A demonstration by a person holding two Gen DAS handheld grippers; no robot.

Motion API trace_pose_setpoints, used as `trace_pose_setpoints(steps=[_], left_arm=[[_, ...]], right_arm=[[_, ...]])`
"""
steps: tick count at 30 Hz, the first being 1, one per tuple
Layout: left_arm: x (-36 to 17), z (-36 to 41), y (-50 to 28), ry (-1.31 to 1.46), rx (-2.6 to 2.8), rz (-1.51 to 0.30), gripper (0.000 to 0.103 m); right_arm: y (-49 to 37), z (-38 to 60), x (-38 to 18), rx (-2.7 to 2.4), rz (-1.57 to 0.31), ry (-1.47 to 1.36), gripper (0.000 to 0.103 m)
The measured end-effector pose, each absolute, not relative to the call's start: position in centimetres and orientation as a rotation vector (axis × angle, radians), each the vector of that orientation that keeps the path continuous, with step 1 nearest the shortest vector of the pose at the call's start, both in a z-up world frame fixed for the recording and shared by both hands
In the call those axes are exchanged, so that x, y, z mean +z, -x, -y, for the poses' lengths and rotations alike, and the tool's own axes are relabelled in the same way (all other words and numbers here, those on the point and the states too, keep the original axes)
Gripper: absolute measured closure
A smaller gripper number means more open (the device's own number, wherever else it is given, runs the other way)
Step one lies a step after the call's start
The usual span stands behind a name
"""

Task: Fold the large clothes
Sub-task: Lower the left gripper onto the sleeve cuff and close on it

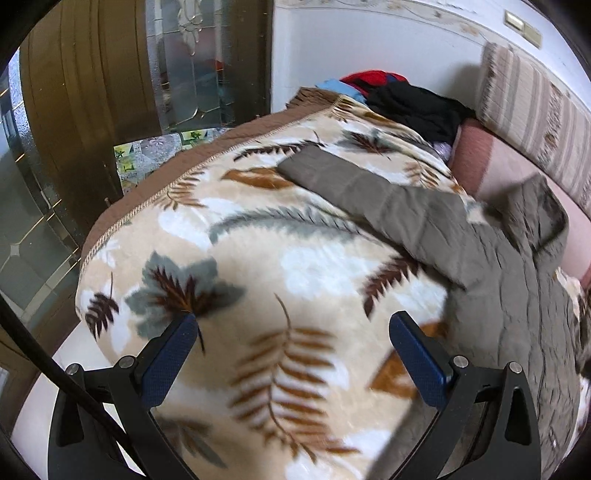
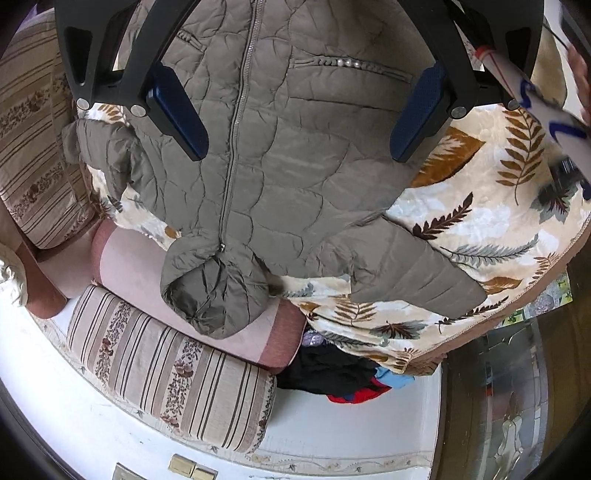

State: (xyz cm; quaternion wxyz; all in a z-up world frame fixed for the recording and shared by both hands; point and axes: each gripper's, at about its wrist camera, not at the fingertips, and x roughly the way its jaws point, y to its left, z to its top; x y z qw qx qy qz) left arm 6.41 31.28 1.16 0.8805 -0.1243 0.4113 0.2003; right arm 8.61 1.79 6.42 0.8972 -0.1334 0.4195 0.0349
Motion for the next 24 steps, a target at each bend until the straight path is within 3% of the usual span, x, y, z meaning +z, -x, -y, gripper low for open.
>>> trace_pose_setpoints(steps=[11,18,24], left_arm=[[0.4,-42.6,-17.3,0.558,0.254,-0.855,0.000],[-3.8,-48.4,-25.7,0.819,0.133,-0.866,0.019],[-8.7,-49.4,-30.5,0.944,0.111,-0.898,0.020]], right_arm=[[-9.9,0.8,3.1,0.026,-0.957,0.227,0.003],[-11.1,3.1,0.4,-0.023,-1.024,0.200,0.003],[-12.3,5.1,-1.8,-0.071,-1.083,0.178,0.003]])
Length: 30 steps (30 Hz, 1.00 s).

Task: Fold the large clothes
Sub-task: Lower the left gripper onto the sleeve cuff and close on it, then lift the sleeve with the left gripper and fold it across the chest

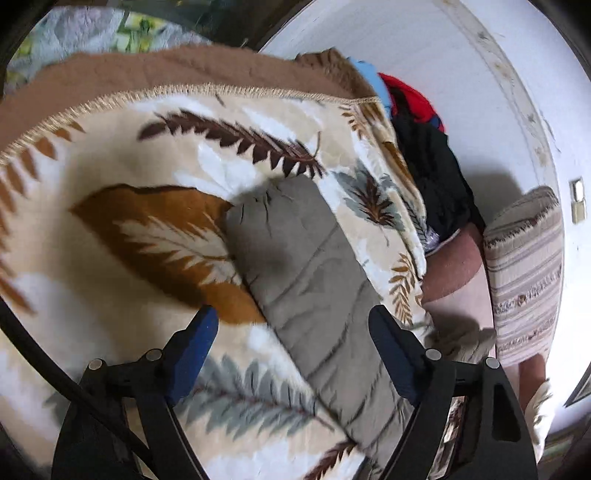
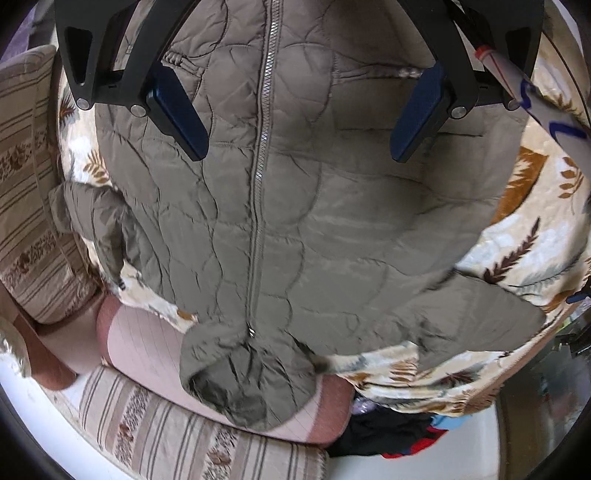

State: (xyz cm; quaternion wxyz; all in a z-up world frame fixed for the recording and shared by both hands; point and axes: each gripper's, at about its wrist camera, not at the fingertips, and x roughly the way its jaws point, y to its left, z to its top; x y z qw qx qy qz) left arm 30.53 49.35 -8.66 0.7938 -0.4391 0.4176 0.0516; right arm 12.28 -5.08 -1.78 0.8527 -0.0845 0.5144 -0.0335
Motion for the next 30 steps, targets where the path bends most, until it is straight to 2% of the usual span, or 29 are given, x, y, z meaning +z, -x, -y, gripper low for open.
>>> trace_pose_setpoints(steps=[13,14,15,16,17,18,23,30], left_arm=[[-12.3,-49.8,-35.2,1.045,0.049,-0.866,0.021],[-12.3,-49.7,-35.4,1.036,0.054,-0.874,0.029],[-12.4,-49.4,-35.7,1.001,0.087,-0.902,0.046],[-12.4,-49.1,-35.8,0.971,0.123,-0.921,0.056],[-12.4,-48.9,-35.9,0.950,0.151,-0.932,0.075],[-12.3,-48.6,-35.9,0.938,0.160,-0.949,0.087],[-8.9,-47.0,-34.8,0.874,0.161,-0.928,0.090],[0.9,-39.3,-30.9,0.676,0.019,-0.846,0.092]], right_arm=[[-14.0,6.2,-4.7,-0.087,-1.146,0.177,0.003],[-14.1,6.3,-4.8,-0.089,-1.148,0.178,0.003],[-14.2,6.3,-5.0,-0.092,-1.150,0.179,0.003],[-14.2,6.4,-5.1,-0.093,-1.153,0.176,0.003],[-14.3,6.5,-5.3,-0.093,-1.159,0.172,0.003],[-14.3,6.5,-5.4,-0.092,-1.165,0.168,0.003],[-13.8,6.7,-4.5,-0.088,-1.132,0.169,0.003],[-12.0,7.8,-2.5,-0.077,-1.071,0.129,0.003]])
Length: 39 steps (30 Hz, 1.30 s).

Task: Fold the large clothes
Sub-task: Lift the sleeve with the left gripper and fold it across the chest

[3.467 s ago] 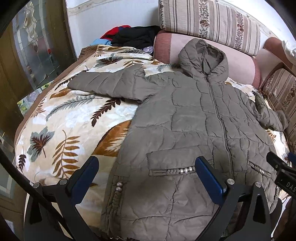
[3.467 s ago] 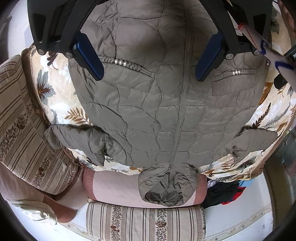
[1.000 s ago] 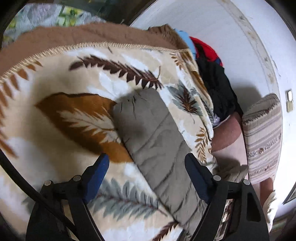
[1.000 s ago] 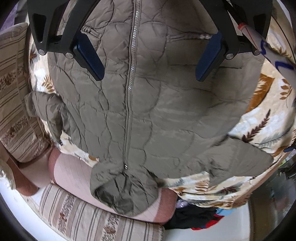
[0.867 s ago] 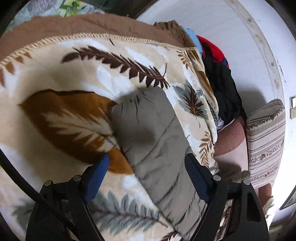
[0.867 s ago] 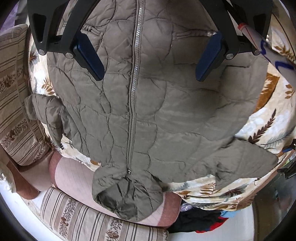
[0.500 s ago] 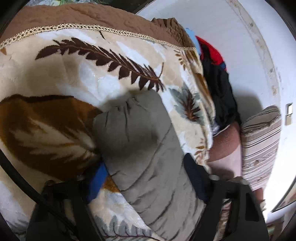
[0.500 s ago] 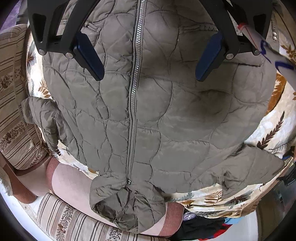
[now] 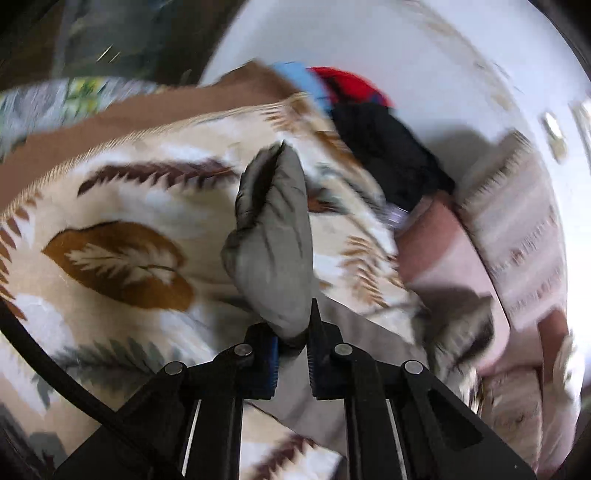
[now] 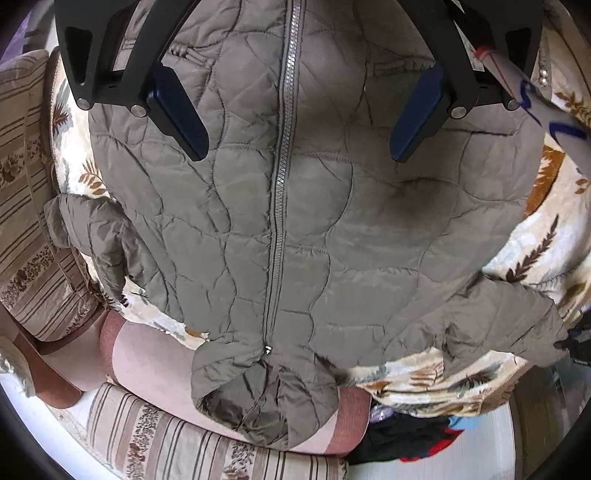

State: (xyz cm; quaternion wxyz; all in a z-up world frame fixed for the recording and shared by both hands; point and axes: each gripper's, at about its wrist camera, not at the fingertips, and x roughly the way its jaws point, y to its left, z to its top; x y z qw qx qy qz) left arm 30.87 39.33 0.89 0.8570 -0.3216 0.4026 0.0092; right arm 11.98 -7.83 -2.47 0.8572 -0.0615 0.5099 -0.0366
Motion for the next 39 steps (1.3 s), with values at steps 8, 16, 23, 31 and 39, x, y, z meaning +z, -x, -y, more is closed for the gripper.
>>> trace_pose_setpoints(steps=[8,16,23,31,39], left_arm=[[8.1,-26.6,-25.9,0.481,-0.185,-0.812,0.092],[8.0,-12.2,-21.5,0.274,-0.355,-0.853,0.092],[2.2,-3.1,-18.3,0.102,-0.390,-0.939,0.090],[-2.0,-0.8,-13.2,0.029,-0.376,-1.021,0.060],[0.1,-5.0,-6.8,0.019,-0.216,-0.926,0.038]], right_arm=[[-8.4,11.7,0.4,-0.100,-0.985,0.046,0.003],[-5.4,18.3,0.9,-0.188,-0.967,-0.108,0.003],[-3.7,22.6,0.3,-0.238,-0.975,-0.204,0.003],[-3.0,25.1,-0.6,-0.264,-0.985,-0.267,0.003],[-7.1,23.3,-1.9,-0.057,-0.996,-0.353,0.003]])
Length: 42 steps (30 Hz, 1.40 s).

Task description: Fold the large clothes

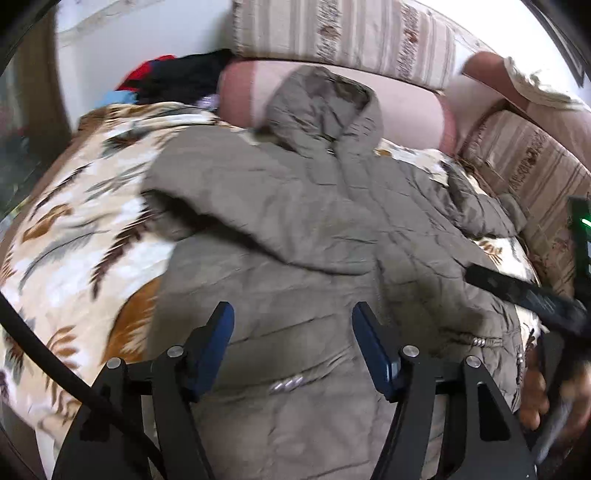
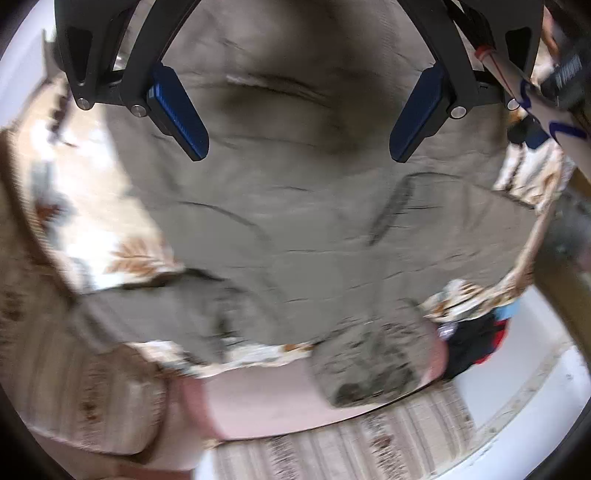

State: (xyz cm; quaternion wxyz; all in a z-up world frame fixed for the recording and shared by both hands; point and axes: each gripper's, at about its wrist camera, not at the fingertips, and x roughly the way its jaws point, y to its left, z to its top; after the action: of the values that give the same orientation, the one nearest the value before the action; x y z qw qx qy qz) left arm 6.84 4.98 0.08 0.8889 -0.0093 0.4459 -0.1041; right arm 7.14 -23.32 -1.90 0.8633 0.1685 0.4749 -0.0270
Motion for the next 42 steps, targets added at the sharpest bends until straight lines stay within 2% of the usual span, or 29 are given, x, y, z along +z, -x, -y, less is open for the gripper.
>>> trace_pose_setpoints(steps=[1,4,5,10,15,16,17,18,20,29,34,42], left_arm=[[0.1,-5.4,-6.6,0.028,-0.204,-0.923,0.037],[0.5,-7.6,-5.5,0.056,-0.139,-0.898,0.037],[0.6,-8.3,-5.3,0.062,-0.116,-0.887,0.037],[0.5,-10.7,-4.6,0.089,-0.033,-0.854,0.037],[0.2,-11.5,-4.6,0.119,-0.019,-0.868,0.037],[0.2,-11.4,-4.6,0.119,-0.018,-0.867,0.037],[0.2,-11.4,-4.6,0.119,-0.019,-0.865,0.037],[0.2,-11.3,-4.6,0.118,-0.020,-0.865,0.037],[0.2,-11.1,-4.6,0.116,-0.022,-0.868,0.037],[0.3,-9.9,-4.1,0.095,-0.049,-0.871,0.037],[0.3,-9.6,-4.1,0.084,-0.038,-0.881,0.037],[0.4,-9.3,-3.9,0.056,-0.014,-0.883,0.037]], right_arm=[[-8.5,23.0,-2.9,-0.021,-1.020,-0.378,0.005],[-11.3,22.3,-5.0,0.056,-1.085,-0.441,0.020],[-12.4,22.0,-5.9,0.088,-1.112,-0.482,0.022],[-16.3,20.1,-8.3,0.180,-1.146,-0.575,0.022],[-19.3,17.8,-9.5,0.186,-1.177,-0.544,0.022],[-19.6,17.6,-9.5,0.181,-1.185,-0.537,0.031],[-19.7,17.5,-9.3,0.189,-1.193,-0.537,0.058],[-19.8,17.6,-9.1,0.202,-1.201,-0.545,0.072],[-19.3,18.3,-7.6,0.219,-1.181,-0.548,0.087],[-17.4,25.5,-2.5,-0.032,-1.053,-0.384,0.092],[-17.6,30.1,-4.0,-0.166,-1.067,-0.385,0.092],[-19.9,30.4,-7.9,-0.226,-1.130,-0.349,0.096]])
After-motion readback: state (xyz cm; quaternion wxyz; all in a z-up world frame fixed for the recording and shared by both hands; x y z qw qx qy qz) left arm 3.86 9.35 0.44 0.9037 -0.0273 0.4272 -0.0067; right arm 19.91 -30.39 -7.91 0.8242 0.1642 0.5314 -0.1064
